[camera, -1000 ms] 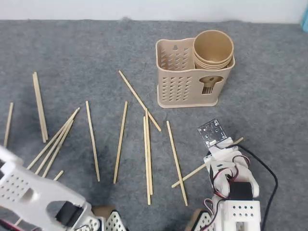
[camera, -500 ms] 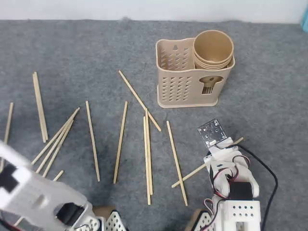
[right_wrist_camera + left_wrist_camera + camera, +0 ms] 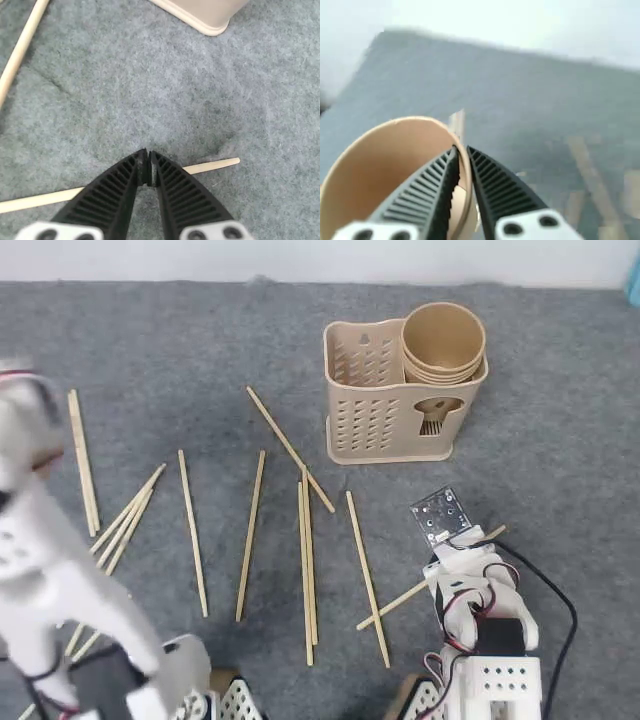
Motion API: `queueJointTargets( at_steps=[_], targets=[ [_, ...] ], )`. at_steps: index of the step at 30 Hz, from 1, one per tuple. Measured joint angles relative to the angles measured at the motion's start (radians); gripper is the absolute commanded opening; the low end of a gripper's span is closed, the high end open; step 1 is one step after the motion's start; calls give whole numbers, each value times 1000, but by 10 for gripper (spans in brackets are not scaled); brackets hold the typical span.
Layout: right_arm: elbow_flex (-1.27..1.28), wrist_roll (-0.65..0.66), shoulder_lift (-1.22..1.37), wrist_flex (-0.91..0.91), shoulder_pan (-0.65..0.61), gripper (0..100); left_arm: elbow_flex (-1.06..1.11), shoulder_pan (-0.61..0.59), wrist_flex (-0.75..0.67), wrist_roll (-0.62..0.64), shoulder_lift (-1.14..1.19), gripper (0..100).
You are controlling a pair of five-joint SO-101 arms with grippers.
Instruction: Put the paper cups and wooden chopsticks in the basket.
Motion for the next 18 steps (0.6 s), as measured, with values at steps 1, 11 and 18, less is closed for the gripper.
queueJointTargets(
  at_steps=[1,11,18],
  targets=[
    [0,0,0,0,0,9,2,68,-2,43,-21,11],
    [0,2,0,0,0,9,83,634,-365,470,-68,11],
    [0,2,0,0,0,9,376,870,-884,486,-68,11]
  ],
)
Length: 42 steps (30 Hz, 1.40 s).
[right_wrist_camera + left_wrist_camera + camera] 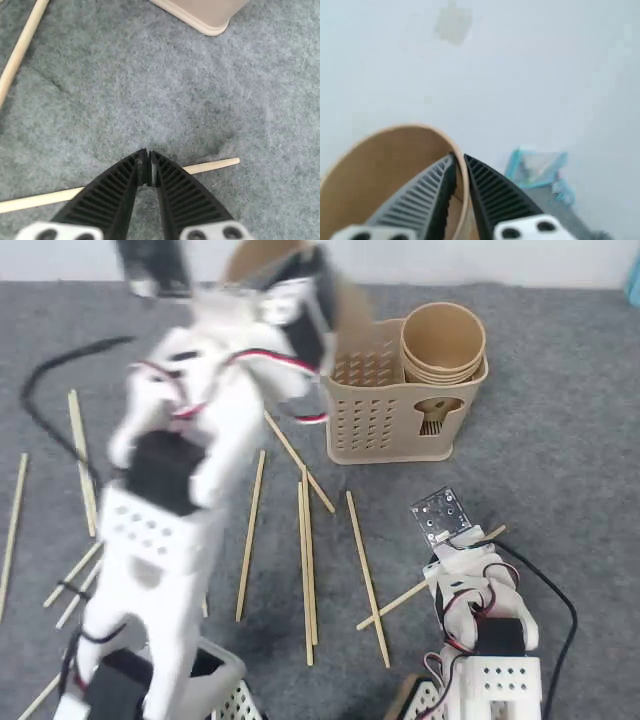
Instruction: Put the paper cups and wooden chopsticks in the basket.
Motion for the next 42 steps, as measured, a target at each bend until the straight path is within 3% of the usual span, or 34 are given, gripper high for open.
queueJointTargets(
  at_steps=[6,11,21,29,36,42],
  targets=[
    [0,0,0,0,0,9,290,155,-512,-61,2,11],
    [0,0,0,0,0,9,301,227,-595,-123,89,11],
    [0,0,0,0,0,9,44,218,-601,-129,456,11],
    [0,0,0,0,0,9,-17,175,-601,-141,562,11],
    [0,0,0,0,0,9,-40,170,-334,-285,528,11],
    [0,0,0,0,0,9,-40,215,-144,-308,479,11]
  ],
)
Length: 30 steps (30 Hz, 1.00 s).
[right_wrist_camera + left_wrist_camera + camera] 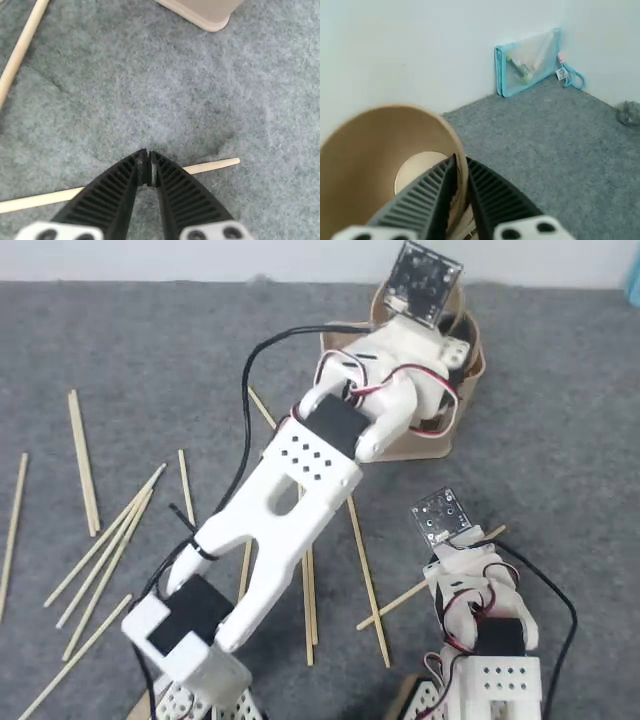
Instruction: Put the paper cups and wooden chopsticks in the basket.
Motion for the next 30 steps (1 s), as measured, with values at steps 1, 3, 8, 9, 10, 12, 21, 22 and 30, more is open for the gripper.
queueJointTargets(
  at_steps=[1,3,8,9,10,12,21,22,30],
  targets=[
    [0,0,0,0,0,9,0,2,6,-2,0,11],
    [0,0,0,0,0,9,0,3,8,-2,0,11],
    [0,0,0,0,0,9,0,3,8,-2,0,90],
    [0,0,0,0,0,9,0,3,8,-2,0,149],
    [0,0,0,0,0,9,0,3,6,-2,0,218],
    [0,0,0,0,0,9,-2,-5,-2,-2,2,344],
    [0,0,0,0,0,9,-163,-23,189,11,-31,419],
    [0,0,0,0,0,9,-196,-21,227,11,-49,419],
    [0,2,0,0,0,9,-420,-43,608,12,-310,419]
  ],
)
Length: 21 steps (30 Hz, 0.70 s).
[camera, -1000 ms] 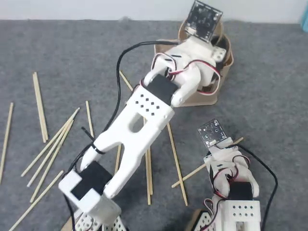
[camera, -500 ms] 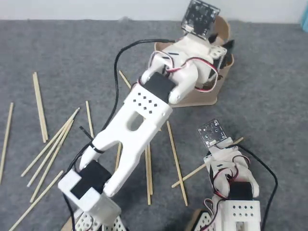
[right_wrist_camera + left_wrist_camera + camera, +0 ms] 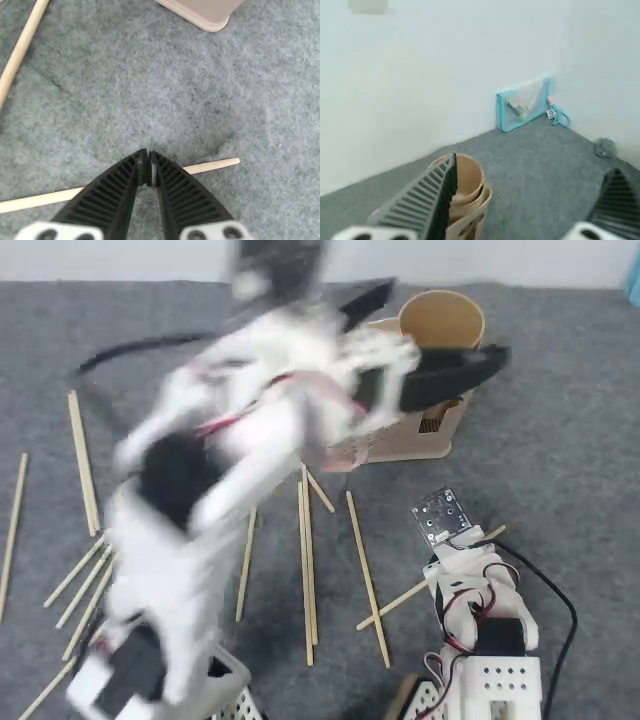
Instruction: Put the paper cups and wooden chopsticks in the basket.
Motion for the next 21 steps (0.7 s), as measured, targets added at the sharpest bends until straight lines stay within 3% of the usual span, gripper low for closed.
queueJointTargets(
  at_steps=[7,14,17,21],
  targets=[
    [0,0,0,0,0,9,-28,-226,330,0,-269,419],
    [0,0,0,0,0,9,64,-637,417,0,-321,401],
    [0,0,0,0,2,9,158,-684,402,0,-308,284],
    [0,0,0,0,2,9,216,-640,376,-6,-311,75]
  ],
)
